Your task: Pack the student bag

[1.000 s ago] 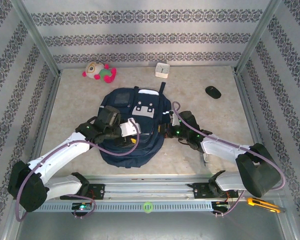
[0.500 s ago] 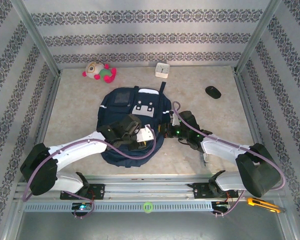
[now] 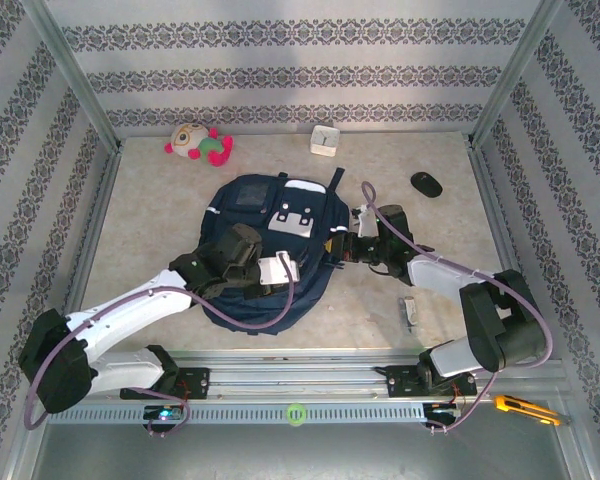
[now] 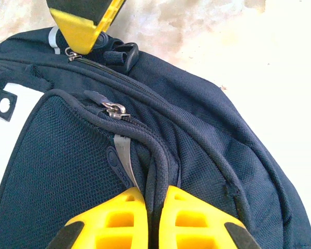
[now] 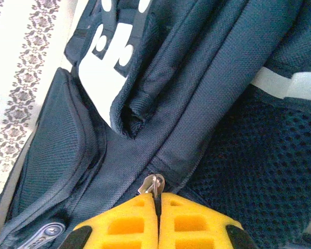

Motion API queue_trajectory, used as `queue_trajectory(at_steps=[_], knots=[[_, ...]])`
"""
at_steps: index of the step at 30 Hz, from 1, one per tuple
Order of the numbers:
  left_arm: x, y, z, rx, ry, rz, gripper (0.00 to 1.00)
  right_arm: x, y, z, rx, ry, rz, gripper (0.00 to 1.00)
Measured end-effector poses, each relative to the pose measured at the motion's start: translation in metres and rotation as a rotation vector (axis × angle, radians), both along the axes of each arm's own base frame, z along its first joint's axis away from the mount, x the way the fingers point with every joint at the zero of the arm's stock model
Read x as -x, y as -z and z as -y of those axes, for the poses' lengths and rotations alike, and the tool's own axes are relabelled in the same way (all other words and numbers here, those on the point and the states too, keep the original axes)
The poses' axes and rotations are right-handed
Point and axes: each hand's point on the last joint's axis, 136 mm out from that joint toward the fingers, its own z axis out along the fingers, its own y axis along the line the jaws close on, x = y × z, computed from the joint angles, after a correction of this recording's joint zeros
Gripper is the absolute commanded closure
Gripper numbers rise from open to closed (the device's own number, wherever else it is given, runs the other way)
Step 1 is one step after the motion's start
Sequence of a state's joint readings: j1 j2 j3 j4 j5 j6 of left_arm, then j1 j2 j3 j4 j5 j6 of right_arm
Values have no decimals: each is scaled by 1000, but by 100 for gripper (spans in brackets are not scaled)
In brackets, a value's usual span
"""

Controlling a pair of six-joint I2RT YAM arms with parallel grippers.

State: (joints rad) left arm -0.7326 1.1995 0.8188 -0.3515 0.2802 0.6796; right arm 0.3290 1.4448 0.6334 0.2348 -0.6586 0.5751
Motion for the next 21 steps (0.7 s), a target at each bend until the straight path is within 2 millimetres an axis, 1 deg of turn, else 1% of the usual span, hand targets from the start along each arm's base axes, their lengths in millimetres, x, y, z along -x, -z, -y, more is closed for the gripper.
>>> queue_trajectory(at_steps=[4,6,7,8,9,10,11,13,14,16,18,20,21], knots=[[1,1,1,27,-21,-21,100,1,-3,1,8,-15,18,83],[2,3,2,40,-34,-41,100,-3,-9,11,34,16,51,75],[3,4,2,43,-39,-51,97,-6,-13,18,48,36,69,71],[3,5,2,48,-46,-58,86,-7,-18,24,63,49,91,65],[3,5,2,53,-52,-64,73,-8,-24,29,81,59,122,59],[3,4,2,58,-56,-66,62,-7,-29,31,93,55,150,56],[3,3,2,64,-62,-69,55,-4,-35,32,105,42,183,54],[4,-3,0,80,-70,-66,47,4,-48,29,127,-10,267,48],[3,-8,-3,92,-76,-60,45,8,-56,27,142,-43,320,46],[0,-19,-14,117,-95,-48,39,17,-68,21,166,-112,418,45],[-4,-28,-30,135,-121,-37,28,28,-78,14,196,-199,524,42],[-4,-29,-44,121,-132,-41,24,37,-83,8,226,-282,608,43],[-3,-26,-49,101,-132,-46,23,41,-84,5,243,-332,651,44]])
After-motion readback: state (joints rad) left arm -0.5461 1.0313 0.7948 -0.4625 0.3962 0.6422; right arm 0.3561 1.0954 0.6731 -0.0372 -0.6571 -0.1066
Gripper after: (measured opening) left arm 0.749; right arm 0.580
